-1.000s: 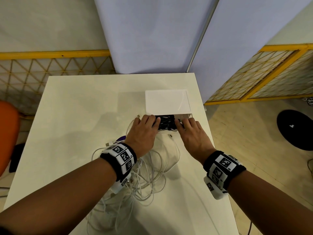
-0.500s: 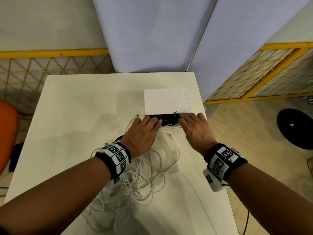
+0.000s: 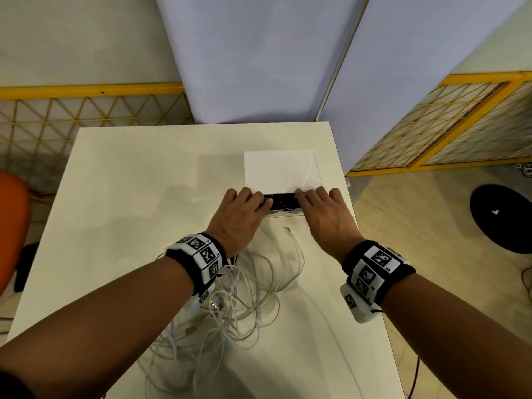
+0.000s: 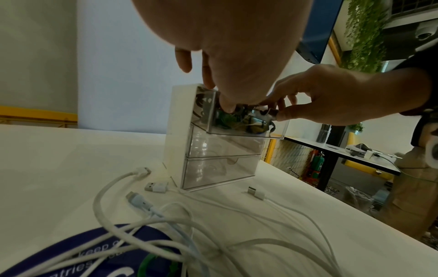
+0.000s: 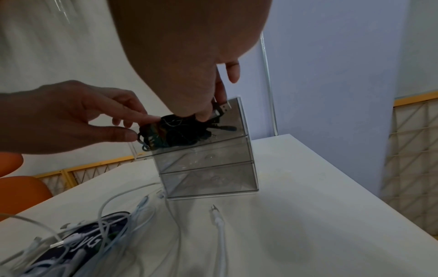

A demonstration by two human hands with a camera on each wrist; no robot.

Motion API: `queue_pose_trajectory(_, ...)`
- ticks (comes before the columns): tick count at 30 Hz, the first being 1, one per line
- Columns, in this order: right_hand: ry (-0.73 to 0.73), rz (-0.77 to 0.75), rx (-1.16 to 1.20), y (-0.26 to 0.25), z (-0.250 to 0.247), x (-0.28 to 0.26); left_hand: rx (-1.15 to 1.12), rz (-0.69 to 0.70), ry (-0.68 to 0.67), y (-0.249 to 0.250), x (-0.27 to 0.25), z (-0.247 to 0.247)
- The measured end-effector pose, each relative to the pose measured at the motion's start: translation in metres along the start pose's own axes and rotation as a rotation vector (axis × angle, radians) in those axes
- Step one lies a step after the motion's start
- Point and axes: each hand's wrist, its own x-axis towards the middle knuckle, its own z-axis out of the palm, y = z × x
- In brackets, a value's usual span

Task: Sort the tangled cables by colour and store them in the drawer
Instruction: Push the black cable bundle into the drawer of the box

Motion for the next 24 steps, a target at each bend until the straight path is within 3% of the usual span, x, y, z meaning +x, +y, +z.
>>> queue_pose_trajectory(11,-0.03,0.071,-0.009,-0.009,0.003,-0.001,-0.038,-0.074,-0.035,-0.002,-0.003,0.004)
queue_pose_trajectory(24,0.002,0.003,-0.029,-0.015,0.005,-0.007,-0.261,-0.087,-0.031,-0.001,-0.004,-0.002)
